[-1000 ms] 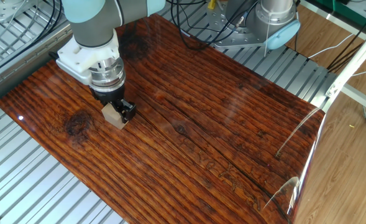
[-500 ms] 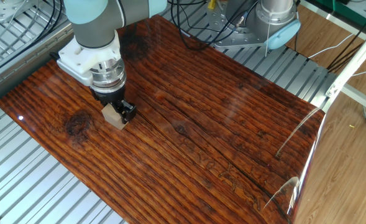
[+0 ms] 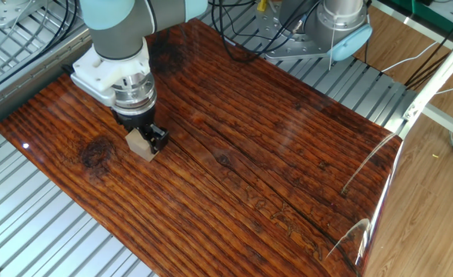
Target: Hold a small block with the gripper and sweep it from left to right on the table
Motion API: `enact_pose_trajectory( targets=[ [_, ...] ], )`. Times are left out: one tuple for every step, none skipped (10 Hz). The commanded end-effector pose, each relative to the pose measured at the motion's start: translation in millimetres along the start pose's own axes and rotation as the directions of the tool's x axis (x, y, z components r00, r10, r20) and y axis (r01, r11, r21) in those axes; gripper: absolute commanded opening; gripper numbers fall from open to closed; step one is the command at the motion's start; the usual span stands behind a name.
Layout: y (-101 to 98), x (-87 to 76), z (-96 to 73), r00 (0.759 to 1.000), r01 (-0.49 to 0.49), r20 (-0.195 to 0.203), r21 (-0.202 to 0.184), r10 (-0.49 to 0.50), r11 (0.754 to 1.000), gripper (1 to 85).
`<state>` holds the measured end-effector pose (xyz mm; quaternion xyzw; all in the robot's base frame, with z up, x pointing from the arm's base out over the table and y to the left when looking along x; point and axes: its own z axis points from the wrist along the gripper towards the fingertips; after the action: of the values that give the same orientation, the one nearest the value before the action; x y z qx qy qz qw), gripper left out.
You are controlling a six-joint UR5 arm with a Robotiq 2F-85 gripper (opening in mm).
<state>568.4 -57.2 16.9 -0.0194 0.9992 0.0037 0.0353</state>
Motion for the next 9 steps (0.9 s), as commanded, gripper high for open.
enact_pose_trajectory(
  targets=[
    [4.2, -4.0, 1.1, 1.0, -0.009, 0.013, -0.006, 0.009, 1.0, 1.0],
    [2.5, -4.2, 1.3, 1.0, -0.008, 0.015, 0.002, 0.008, 1.0, 1.0],
    [2.4, -4.9, 1.6, 1.0, -0.008, 0.018, 0.004, 0.008, 1.0, 1.0],
    [1.2, -6.0, 2.3, 1.0, -0.008, 0.022, 0.01, 0.007, 1.0, 1.0],
    [1.3, -7.1, 3.2, 1.0, -0.008, 0.027, 0.012, 0.007, 1.0, 1.0],
    [2.0, -8.6, 4.3, 0.999, -0.008, 0.033, 0.012, 0.007, 1.0, 1.0],
    [2.8, -8.9, 4.7, 0.999, -0.008, 0.034, 0.012, 0.007, 1.0, 1.0],
    [2.9, -8.9, 4.4, 0.999, -0.008, 0.034, 0.012, 0.007, 1.0, 1.0],
    [3.5, -8.7, 3.0, 0.999, -0.009, 0.033, 0.01, 0.009, 1.0, 1.0]
  ],
)
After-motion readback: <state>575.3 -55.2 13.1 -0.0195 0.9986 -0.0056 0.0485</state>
